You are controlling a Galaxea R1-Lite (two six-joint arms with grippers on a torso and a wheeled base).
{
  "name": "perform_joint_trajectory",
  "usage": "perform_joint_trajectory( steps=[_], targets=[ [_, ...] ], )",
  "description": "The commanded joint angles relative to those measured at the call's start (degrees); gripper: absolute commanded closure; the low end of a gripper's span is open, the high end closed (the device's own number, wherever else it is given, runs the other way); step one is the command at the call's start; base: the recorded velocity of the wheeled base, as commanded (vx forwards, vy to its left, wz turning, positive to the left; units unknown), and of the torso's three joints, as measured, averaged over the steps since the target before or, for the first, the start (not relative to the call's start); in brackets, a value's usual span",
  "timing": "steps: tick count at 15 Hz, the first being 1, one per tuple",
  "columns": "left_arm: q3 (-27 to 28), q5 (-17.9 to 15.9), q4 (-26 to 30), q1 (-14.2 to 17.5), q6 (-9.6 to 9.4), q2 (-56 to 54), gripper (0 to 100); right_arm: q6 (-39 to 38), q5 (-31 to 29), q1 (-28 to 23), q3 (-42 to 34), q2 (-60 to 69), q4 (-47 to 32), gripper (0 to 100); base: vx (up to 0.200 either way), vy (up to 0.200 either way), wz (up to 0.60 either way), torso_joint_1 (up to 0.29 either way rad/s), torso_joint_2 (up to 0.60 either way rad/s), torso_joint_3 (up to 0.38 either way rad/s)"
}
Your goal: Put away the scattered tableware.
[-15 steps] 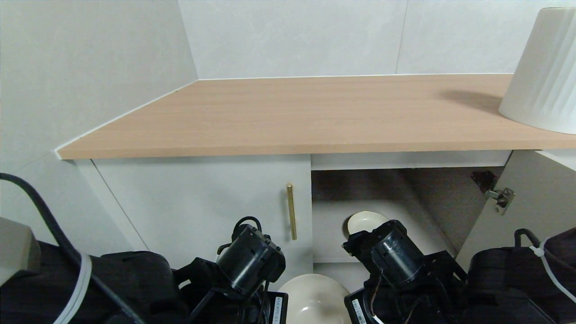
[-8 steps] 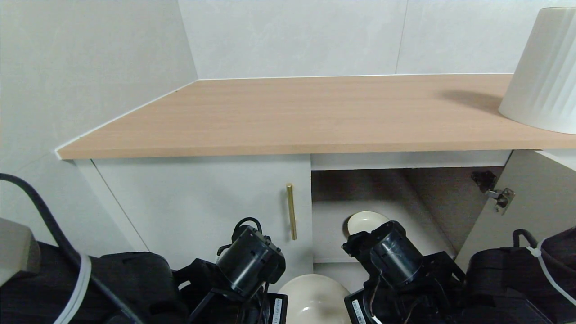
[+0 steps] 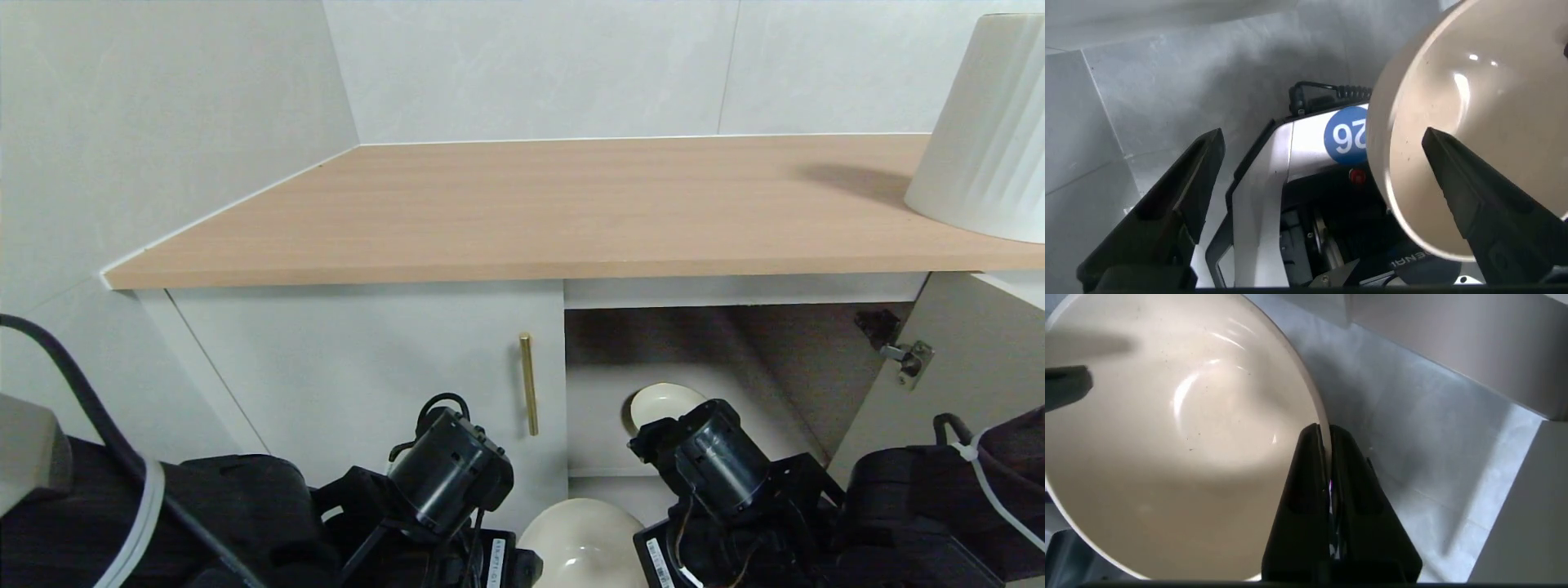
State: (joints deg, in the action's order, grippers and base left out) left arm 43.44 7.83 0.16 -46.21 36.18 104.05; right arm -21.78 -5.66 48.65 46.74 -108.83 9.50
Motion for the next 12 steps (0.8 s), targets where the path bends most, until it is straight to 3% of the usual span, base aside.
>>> perform_joint_trajectory(
  steps=[1,4,8,12],
  targets=[
    [0.0,-0.1,-0.2,0.0,0.12,-0.1,0,0.0,-0.2,-0.2,-0.1,-0.2,0.2,100,0.0,0.0,0.0,0.0,0.0,0.0],
    [0.0,-0.1,-0.2,0.1,0.03,-0.1,0,0.1,-0.4,-2.6,0.0,-0.5,0.2,100,0.0,0.0,0.0,0.0,0.0,0.0],
    [0.2,-0.1,-0.1,0.0,0.12,-0.3,0,-0.2,-2.7,-11.2,2.0,-1.5,0.3,100,0.0,0.0,0.0,0.0,0.0,0.0],
    [0.1,-0.1,-0.1,0.1,0.12,-0.5,0,-8.1,-2.8,-14.3,5.9,-2.7,-0.1,100,0.0,0.0,0.0,0.0,0.0,0.0]
  ],
)
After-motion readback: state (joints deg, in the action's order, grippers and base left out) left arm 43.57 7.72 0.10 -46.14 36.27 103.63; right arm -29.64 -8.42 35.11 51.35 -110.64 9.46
